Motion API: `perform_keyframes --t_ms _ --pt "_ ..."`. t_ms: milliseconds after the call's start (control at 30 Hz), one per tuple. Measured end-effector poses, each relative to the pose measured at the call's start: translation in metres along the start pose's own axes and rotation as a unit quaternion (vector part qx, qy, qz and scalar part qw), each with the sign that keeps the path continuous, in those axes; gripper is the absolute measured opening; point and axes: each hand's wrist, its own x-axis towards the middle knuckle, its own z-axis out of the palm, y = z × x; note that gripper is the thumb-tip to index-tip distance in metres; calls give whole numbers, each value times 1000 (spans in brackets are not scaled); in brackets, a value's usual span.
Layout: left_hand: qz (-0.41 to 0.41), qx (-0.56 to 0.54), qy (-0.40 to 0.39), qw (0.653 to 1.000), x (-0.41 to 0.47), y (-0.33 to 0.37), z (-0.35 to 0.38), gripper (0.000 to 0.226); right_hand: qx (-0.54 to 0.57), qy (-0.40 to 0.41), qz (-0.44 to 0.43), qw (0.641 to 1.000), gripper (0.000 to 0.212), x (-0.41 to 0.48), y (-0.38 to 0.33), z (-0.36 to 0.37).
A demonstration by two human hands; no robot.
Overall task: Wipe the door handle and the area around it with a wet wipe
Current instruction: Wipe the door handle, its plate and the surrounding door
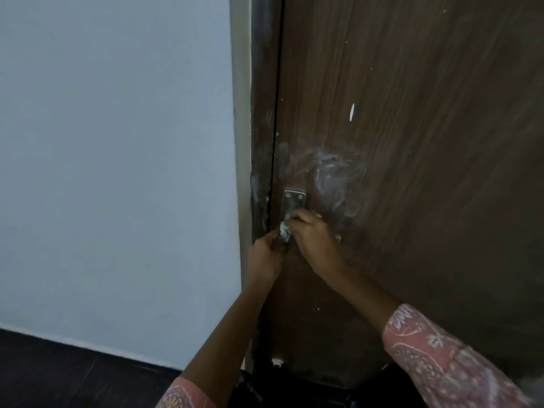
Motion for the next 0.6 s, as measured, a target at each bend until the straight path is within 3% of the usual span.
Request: perform_keyframes --t_ms 300,467,600 --pt "19 7 25 999 -1 -3 4 22 -30 -49 46 997 32 13 -4 -13" --pt "89 60 45 993 -1 -2 1 29 -24 -82 80 993 28 29 2 -22" --pt "163 107 21 981 -2 -4 -2 26 -75 -96 50 991 28 25 -8 -19"
